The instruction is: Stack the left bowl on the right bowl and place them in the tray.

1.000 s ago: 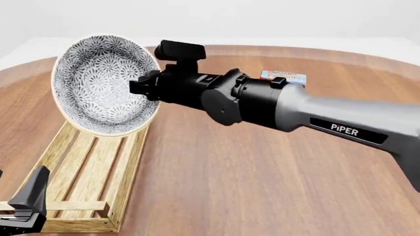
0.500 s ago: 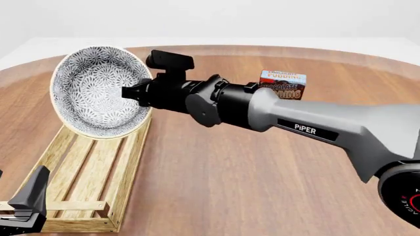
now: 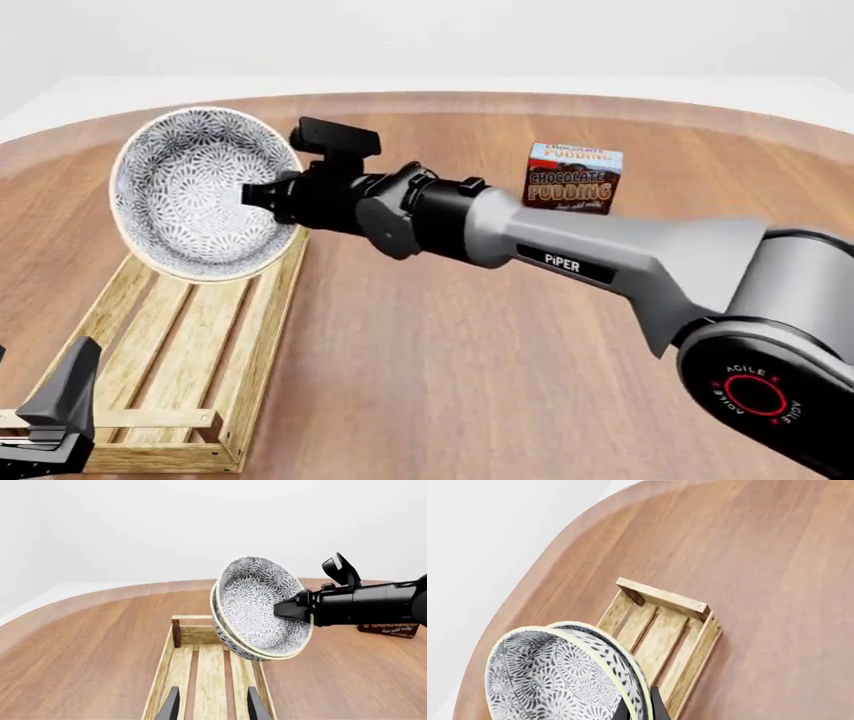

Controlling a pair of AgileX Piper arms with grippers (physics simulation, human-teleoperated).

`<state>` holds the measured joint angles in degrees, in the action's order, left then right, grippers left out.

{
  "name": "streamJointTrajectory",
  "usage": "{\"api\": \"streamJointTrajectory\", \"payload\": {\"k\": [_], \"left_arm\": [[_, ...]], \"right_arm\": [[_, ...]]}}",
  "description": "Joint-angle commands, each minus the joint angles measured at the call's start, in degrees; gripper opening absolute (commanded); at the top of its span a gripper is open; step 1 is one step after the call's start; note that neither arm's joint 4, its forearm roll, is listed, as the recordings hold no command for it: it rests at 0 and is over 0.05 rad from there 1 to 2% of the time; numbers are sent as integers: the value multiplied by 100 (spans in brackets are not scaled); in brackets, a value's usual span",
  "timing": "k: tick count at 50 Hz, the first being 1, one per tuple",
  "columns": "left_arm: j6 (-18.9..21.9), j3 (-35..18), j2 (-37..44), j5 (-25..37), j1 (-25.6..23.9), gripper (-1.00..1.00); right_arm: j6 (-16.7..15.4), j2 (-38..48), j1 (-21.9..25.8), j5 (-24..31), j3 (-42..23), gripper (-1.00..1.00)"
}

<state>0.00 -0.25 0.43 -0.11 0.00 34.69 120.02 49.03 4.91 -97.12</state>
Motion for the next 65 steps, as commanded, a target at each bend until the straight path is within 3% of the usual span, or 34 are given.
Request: {"api": "streamJointTrajectory", "payload": {"k": [1, 34, 53, 65], "left_arm": [[0, 0, 0, 0, 0, 100], [0, 0, 0, 0, 0, 100], [0, 0, 0, 0, 0, 100], [0, 0, 0, 0, 0, 100]], "right_arm": [[131, 200, 75, -37, -213, -100], [164, 491, 273, -33, -308, -100], [172, 902, 301, 156, -864, -100], [139, 1312, 287, 488, -1592, -100]]}}
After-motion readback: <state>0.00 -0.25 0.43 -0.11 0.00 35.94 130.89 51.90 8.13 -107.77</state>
